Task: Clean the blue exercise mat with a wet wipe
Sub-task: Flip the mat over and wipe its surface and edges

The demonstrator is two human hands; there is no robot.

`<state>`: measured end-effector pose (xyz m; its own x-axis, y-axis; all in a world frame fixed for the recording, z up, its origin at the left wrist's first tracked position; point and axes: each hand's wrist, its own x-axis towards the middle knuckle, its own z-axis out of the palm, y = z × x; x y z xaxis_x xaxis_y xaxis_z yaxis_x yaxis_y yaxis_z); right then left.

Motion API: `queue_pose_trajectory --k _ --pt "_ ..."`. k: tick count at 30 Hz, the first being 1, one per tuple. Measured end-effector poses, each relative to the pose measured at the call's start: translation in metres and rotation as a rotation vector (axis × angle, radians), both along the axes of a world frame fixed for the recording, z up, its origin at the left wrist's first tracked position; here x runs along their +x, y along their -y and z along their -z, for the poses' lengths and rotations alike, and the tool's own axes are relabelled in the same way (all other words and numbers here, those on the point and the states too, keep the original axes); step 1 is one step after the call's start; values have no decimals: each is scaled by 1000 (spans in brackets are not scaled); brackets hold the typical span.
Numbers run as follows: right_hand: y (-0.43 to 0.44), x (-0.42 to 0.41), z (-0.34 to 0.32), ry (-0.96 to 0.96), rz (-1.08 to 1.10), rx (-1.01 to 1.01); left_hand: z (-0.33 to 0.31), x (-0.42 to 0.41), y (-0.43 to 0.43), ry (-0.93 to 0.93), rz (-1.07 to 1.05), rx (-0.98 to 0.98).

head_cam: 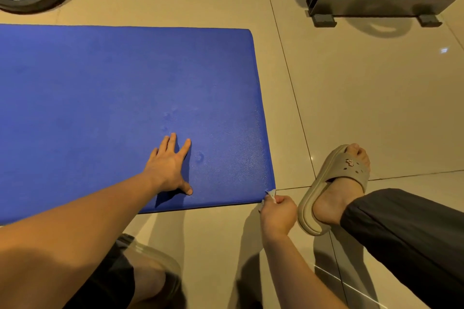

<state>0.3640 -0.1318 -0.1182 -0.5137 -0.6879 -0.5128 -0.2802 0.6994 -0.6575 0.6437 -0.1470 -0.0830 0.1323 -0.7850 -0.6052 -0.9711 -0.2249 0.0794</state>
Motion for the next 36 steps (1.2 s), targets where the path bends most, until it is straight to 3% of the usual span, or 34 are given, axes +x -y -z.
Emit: queue_pose_trajectory --k 3,9,15,23,29,36 --pt "-19 29 -3 3 -68 -59 2 -2 -1 -17 -30 -14" --pt "-40 51 -3 -19 -451 -91 4 0 -2 -30 -49 -27" --pt "-2 -12 -9 -211 -217 -96 5 -3 1 -22 -58 -14" --pt "-10 30 -10 -27 -133 -133 3 -3 2 -33 -70 -8" --pt "-7 29 -14 -63 -155 -122 2 -6 5 -13 -69 -3" --pt "-29 76 -11 -163 -704 -206 1 -6 4 -2 -73 -6"
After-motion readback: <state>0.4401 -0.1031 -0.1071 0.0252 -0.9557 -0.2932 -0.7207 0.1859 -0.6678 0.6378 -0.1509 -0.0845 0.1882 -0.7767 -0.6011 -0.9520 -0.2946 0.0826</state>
